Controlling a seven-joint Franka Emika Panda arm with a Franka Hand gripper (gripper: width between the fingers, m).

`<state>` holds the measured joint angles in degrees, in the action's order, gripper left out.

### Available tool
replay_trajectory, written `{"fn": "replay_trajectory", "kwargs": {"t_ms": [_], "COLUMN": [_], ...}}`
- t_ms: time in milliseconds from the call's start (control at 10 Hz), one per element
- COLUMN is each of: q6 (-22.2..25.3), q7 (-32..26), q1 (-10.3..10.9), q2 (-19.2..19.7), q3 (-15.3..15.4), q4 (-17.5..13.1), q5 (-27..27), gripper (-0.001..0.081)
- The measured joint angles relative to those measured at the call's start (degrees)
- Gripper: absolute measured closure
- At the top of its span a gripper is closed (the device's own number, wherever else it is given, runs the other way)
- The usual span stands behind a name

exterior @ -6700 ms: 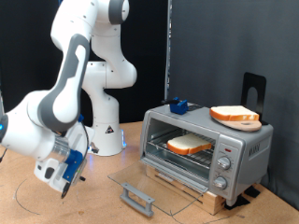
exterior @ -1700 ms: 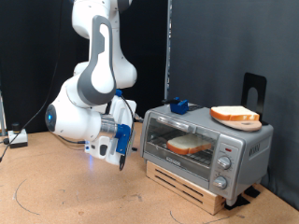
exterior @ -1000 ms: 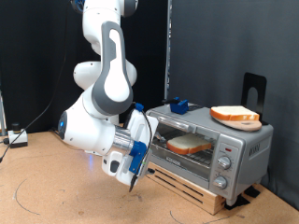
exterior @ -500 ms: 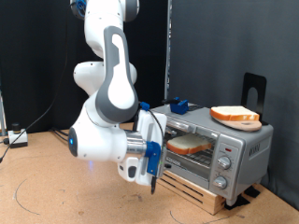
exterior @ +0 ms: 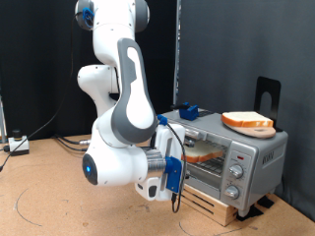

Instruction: Make a piece of toast with the oven

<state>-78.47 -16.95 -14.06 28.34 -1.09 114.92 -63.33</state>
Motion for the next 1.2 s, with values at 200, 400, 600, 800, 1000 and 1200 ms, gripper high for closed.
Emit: {"fn": "replay_trajectory", "kwargs": {"t_ms": [200,400,600,800,1000,1200], "q6": [3.3,-3.6,-14.4,-16.2,-14.7,-15.2], "q7": [-6.4,-11.5,-10.8,-10.3,-10.6,-11.1], "q1": [0.0,1.9,4.0,4.6,4.6,4.9], "q2": [5.2,7.9,8.8,9.2,9.9,11.7], "q3": [1.2,2.0,2.6,2.6,2.7,3.1], "q4": [-7.1,-10.3,-10.8,-10.8,-11.1,-12.4], "q5": [4.5,5.2,-0.6,-1.9,-1.8,-1.8], "gripper": [-0.0003,-0.0003,-0.0003,-0.0003,-0.0003,-0.0003]}}
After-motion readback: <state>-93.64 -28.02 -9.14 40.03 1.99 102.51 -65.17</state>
